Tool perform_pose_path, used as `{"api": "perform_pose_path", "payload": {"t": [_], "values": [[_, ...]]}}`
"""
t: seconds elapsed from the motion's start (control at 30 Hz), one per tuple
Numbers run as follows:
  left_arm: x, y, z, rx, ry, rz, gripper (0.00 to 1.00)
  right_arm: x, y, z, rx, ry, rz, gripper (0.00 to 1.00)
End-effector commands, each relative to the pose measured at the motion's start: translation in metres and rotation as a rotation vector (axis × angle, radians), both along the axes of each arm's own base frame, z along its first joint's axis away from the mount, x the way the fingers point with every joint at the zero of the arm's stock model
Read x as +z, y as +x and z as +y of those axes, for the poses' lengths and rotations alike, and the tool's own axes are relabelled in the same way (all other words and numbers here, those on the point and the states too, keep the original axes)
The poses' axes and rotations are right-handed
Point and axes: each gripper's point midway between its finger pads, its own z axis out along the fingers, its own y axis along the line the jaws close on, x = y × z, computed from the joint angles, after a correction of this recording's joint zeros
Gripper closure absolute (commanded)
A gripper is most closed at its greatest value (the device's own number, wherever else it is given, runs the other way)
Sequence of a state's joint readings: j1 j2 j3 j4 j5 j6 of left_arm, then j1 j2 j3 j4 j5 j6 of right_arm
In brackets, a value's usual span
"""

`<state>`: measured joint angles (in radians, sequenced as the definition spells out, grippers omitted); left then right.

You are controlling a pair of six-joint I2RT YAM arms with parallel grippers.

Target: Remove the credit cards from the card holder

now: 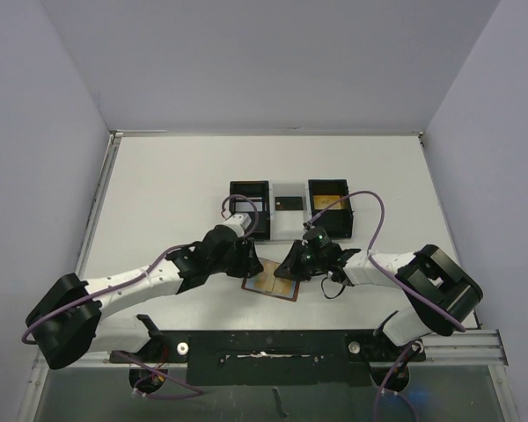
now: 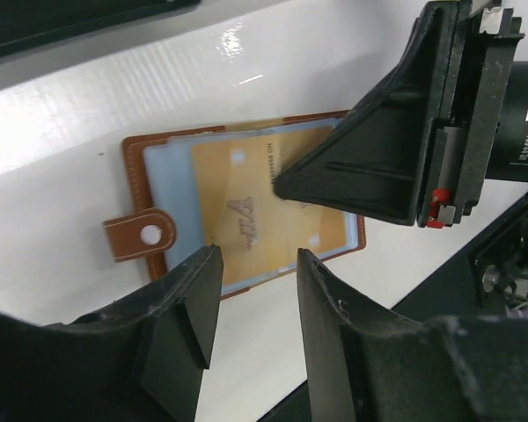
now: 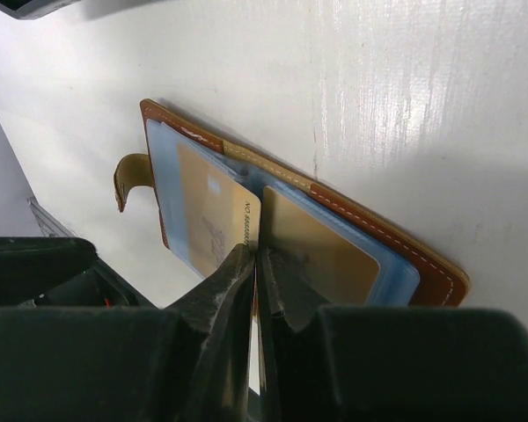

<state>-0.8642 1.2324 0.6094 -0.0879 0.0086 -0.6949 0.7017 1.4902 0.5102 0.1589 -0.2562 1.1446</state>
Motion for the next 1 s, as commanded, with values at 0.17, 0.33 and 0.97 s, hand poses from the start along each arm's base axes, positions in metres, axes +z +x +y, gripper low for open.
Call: {"api": "perform_pose_path", "payload": {"t": [0.17,0.33,0.97], "values": [[-0.029,0.008,-0.016,0.015,0.01,0.038,0.73,0.008,0.006,0.001,0.017,-0.012,-0.033,0.93],[-0.047,0.011,0.002,0.04,0.125,0.026,0.78,0.013,0.007,0.002,0.013,0.001,-0.048,0.93],[-0.082,-0.013,0.02,0.041,0.172,0.132,0.9,0.011,0.0,0.018,-0.02,0.152,-0.035,0.81]]}}
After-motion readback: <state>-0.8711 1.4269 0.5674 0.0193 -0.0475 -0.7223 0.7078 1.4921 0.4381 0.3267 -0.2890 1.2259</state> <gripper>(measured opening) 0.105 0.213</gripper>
